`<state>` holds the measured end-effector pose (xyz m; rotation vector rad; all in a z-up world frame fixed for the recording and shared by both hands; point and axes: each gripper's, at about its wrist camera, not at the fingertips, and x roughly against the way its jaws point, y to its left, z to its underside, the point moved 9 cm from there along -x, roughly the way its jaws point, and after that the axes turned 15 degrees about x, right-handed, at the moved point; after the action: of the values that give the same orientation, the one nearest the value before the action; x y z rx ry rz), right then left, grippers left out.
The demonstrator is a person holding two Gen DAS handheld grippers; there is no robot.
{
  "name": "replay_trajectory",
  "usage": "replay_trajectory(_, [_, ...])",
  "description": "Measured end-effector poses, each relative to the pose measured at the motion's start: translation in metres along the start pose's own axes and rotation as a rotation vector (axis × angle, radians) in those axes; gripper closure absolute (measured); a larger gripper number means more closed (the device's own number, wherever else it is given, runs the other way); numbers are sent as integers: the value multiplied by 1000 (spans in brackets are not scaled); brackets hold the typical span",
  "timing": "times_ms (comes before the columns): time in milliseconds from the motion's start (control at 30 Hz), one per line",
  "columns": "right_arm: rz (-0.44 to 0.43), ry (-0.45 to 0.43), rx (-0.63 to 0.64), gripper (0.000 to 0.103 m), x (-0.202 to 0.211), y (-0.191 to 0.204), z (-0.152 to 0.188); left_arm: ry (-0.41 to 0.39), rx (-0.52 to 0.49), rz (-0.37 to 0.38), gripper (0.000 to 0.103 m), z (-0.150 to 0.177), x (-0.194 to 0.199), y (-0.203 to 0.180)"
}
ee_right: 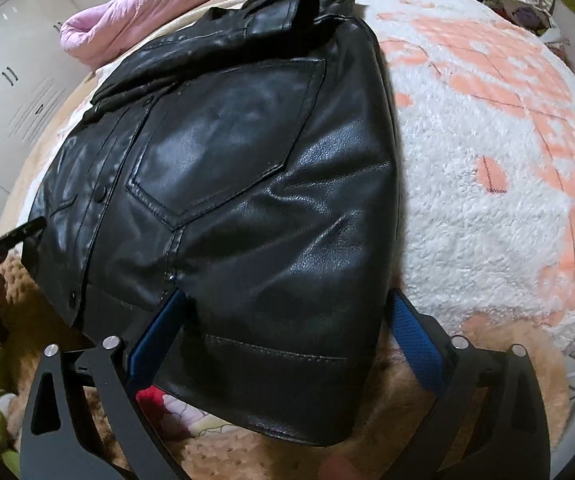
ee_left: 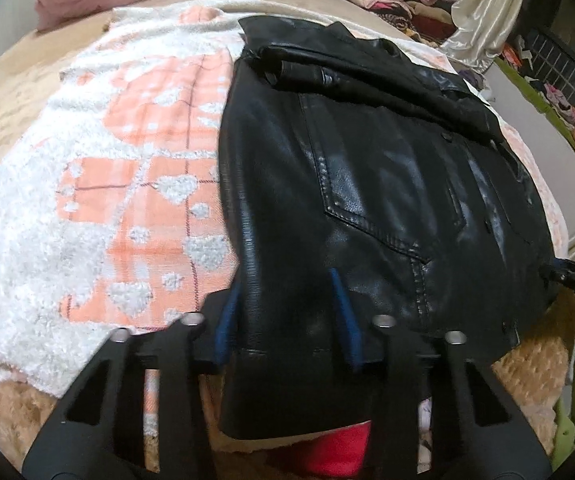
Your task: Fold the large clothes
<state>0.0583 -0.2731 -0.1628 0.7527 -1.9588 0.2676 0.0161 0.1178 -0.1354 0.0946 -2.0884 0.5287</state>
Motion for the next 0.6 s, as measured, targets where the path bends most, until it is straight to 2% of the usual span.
replay_trajectory(133, [-13,-44,3,79,14,-8,1,-17,13,19,92,-1,7,-1])
replay_trajectory(167, [-16,-61,-1,85,20,-11,2,-17,19,28,93,-1,9,-1])
replay_trajectory(233, [-29,-101,9,91,33,-8,2,-18,19,36,96,0,13,-3])
replay_trajectory(300, [-48,-151,28,93,53,-1,1,-20,12,43,97,2,19,-7])
replay_trajectory(400, [-110,-223,1,94,81,0,-4,-9,44,118,97,1,37,-11])
replay_trajectory(600, [-190,-412,-66,94,127,-12,-42,-87,43,193,97,-37,70,-28])
